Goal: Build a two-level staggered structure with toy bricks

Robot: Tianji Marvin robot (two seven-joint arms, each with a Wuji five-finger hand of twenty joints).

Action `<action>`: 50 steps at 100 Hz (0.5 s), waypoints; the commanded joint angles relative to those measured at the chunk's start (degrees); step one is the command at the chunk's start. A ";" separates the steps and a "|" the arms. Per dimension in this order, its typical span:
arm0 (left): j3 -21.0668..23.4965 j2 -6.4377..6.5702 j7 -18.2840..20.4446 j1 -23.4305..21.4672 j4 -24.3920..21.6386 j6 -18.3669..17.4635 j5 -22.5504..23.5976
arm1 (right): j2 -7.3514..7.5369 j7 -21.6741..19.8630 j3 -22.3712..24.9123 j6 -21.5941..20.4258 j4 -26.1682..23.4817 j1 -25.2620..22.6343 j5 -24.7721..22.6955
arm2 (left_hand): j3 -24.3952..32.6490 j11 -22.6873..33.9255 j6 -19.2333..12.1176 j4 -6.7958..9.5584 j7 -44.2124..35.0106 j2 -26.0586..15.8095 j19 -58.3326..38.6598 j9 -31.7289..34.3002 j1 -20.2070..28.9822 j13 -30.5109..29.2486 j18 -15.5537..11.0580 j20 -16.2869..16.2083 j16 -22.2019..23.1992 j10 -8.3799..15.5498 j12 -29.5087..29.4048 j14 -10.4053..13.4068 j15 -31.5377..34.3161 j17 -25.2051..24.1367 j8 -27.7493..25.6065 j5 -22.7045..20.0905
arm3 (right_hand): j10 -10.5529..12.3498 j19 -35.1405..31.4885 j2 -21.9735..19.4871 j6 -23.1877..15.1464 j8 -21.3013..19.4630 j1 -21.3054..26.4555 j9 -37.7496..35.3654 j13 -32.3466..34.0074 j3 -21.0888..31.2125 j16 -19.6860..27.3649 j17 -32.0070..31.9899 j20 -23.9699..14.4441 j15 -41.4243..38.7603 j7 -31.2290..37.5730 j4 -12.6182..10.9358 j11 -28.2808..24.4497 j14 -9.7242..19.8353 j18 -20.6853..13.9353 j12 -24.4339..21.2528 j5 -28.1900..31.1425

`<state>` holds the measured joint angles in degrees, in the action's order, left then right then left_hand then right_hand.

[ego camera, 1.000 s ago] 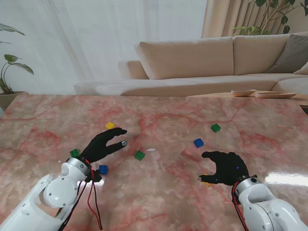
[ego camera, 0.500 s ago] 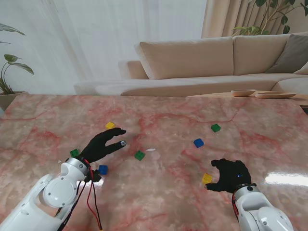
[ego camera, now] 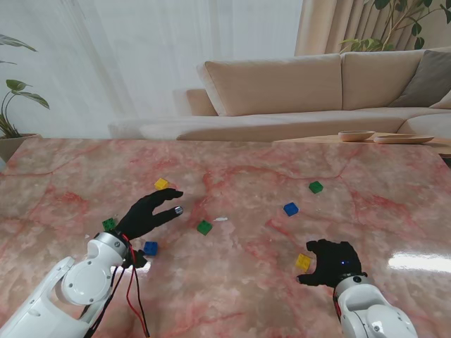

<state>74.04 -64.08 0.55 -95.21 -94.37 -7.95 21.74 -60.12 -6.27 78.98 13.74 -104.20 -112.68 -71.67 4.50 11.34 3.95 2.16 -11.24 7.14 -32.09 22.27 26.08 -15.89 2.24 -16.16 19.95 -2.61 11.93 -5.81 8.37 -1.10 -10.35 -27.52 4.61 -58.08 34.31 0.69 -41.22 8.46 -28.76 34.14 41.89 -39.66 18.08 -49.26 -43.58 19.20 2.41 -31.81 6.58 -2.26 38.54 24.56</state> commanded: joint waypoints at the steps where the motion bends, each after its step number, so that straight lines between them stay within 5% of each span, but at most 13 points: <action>1: -0.02 -0.08 0.09 -0.47 -0.01 0.22 0.02 | 0.07 -1.09 -0.53 0.54 0.98 -0.03 0.23 | -2.18 0.09 0.72 1.04 1.15 -1.88 -0.76 -1.24 1.84 2.18 -2.89 -0.77 -0.76 1.10 -0.65 2.63 -1.07 -0.50 0.47 -1.31 | 0.32 -2.18 1.97 0.75 0.13 -1.81 0.10 -1.65 1.23 -1.06 -0.64 -1.83 -1.15 -1.40 2.04 -0.64 1.35 -0.45 0.79 0.12; 17: 0.07 -0.14 0.03 -0.65 -0.23 0.36 -0.36 | 0.14 -0.50 -1.84 1.81 2.02 0.58 -1.09 | -2.07 0.13 0.79 1.03 1.12 -1.90 -0.72 -1.29 2.03 2.16 -2.95 -0.75 -0.72 1.11 -0.62 2.59 -1.02 -0.51 0.48 -1.34 | 0.53 -2.26 1.94 0.53 1.07 1.59 -0.66 -1.12 -0.16 -1.11 -0.43 -1.89 -1.30 -2.06 1.39 -0.78 1.30 -0.20 1.07 1.08; 50: 0.04 -0.05 0.19 -0.47 0.00 0.20 0.06 | -0.05 4.19 -3.33 3.27 3.74 1.47 -1.73 | -2.04 0.07 0.71 0.92 1.06 -2.12 -0.17 -1.41 2.07 2.34 -3.03 -0.47 -0.79 1.06 -0.64 2.72 -1.13 -0.53 0.49 -1.23 | 4.98 -9.50 0.68 -7.25 -8.46 12.13 -9.87 6.22 -6.50 -3.51 4.43 -2.95 -7.94 11.76 1.71 -8.35 3.05 -0.03 5.40 7.49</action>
<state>74.24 -64.08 0.67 -95.48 -94.47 -7.86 21.72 -60.03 -1.39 75.76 16.97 -100.91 -110.96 -73.44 4.50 11.34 4.10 2.16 -11.24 7.14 -32.09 22.27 26.14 -15.89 2.22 -16.16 19.94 -2.61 11.93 -5.81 8.37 -1.10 -10.35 -27.74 8.08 -64.63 34.41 -5.10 -47.80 18.04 -37.15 37.89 36.76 -41.82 21.81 -50.59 -49.69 28.82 2.41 -38.65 8.45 -2.27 42.91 30.04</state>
